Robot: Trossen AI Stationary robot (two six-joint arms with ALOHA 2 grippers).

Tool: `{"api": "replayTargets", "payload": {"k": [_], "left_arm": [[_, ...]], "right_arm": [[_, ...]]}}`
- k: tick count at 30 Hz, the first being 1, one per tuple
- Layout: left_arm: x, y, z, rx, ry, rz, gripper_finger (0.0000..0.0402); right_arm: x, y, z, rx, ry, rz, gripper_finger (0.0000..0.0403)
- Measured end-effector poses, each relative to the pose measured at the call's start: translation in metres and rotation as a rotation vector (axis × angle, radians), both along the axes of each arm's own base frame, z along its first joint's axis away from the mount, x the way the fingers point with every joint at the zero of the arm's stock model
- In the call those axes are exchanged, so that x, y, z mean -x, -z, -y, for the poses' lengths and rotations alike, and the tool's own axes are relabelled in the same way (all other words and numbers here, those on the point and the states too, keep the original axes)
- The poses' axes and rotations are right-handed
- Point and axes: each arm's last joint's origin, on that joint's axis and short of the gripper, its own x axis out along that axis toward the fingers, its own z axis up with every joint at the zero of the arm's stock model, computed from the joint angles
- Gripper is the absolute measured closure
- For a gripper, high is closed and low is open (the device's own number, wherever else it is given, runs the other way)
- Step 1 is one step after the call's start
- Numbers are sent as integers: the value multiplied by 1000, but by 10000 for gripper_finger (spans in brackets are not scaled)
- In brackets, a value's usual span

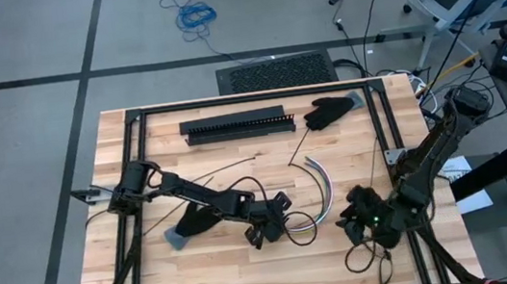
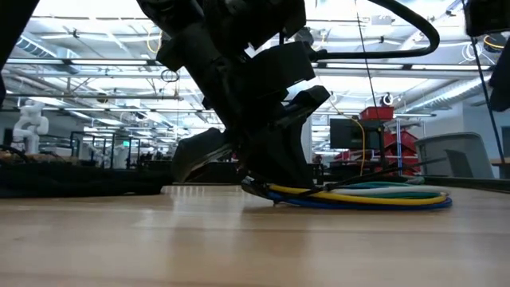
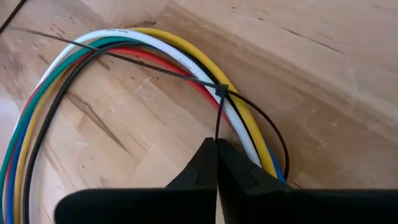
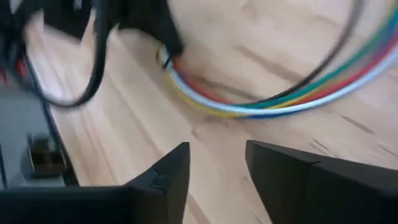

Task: Ziptie cables
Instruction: Wrap the cable wires using a zip tie

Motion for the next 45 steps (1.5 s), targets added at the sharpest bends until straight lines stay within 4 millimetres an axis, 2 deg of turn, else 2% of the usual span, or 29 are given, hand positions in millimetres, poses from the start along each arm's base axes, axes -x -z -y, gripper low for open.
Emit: {"api": "replayTargets", "payload": {"k": [5, 9, 15, 20, 28, 31, 36, 38, 42, 45], "left_arm": [[0, 0, 1, -7, -3, 2, 401], [-1, -2, 0, -28, -20, 11, 401], [-11, -16, 2, -38, -39, 67, 402], [-15, -21, -2, -56, -62, 87, 402], [-15, -21, -5, -68, -74, 87, 402], [-16, -21, -5, -73, -79, 92, 402], [-16, -21, -5, -83, -90, 95, 402], [-16, -21, -5, -86, -91, 95, 401], [-16, -21, -6, -95, -100, 97, 401], [-16, -21, -6, -99, -105, 98, 401]], "right_arm": [[-27, -21, 13, 99, -284, -65, 197], [-36, -35, 39, 276, -386, -202, 177], [-47, -30, 66, 343, -554, -339, 180], [-63, -17, 67, 346, -713, -408, 182], [-84, -53, 58, 356, -743, -293, 180], [-82, -56, 57, 357, -706, -317, 180], [-72, -70, 55, 411, -540, -261, 180], [-58, -78, 53, 400, -504, -258, 180], [-15, -88, 48, 351, -390, -347, 180], [11, -95, 38, 329, -210, -269, 180]]}}
